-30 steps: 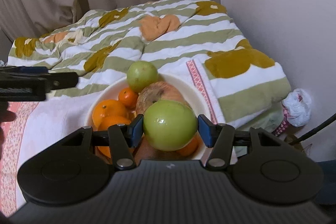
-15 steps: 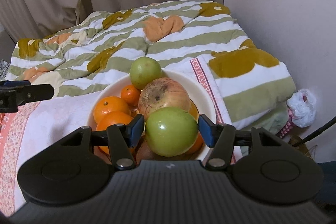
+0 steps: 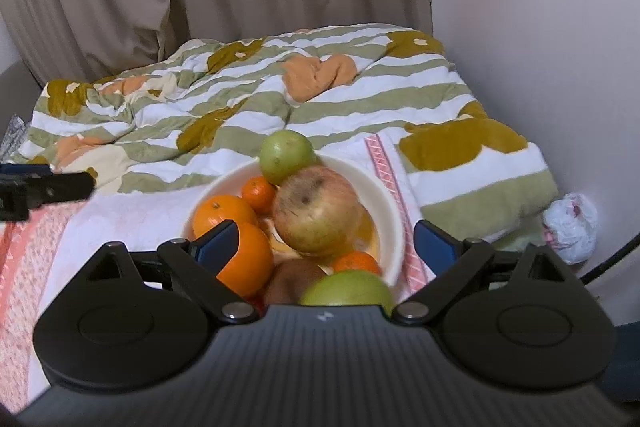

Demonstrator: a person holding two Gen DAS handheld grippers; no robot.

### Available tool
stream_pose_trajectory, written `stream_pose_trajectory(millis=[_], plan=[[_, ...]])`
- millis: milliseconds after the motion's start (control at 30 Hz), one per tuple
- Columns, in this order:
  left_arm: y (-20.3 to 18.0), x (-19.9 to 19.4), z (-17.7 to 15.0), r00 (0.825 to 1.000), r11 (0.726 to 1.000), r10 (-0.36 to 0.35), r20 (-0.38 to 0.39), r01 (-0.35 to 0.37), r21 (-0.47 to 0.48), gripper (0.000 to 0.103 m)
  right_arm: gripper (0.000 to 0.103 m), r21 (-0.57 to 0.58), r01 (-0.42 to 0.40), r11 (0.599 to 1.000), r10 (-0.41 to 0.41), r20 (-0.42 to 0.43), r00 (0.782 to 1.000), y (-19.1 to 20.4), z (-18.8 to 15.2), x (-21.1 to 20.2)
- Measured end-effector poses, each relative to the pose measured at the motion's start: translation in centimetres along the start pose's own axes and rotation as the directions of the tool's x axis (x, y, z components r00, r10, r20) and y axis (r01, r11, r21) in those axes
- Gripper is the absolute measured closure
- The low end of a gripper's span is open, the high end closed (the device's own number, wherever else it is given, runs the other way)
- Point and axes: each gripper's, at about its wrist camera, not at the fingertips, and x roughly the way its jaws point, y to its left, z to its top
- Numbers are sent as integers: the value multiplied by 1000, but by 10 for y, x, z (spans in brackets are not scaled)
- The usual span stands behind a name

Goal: Organize fruits
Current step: 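Open the right tool, dropping its green apple beside the dish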

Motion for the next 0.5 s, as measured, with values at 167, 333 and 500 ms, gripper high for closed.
stream_pose_trajectory(millis=[167, 333, 500], plan=[[2, -18, -11, 999, 999, 30, 15, -30, -32, 3, 0, 122, -26, 992, 30, -37, 999, -37, -34, -11], [2, -25, -19, 998, 997, 56, 5, -55, -45, 3, 0, 70, -24, 997, 27, -38, 999, -38, -46, -22], [1, -31, -25, 997, 996, 76, 6, -75, -47, 3, 0, -15, -55, 998, 54, -61, 997, -33, -54, -18]])
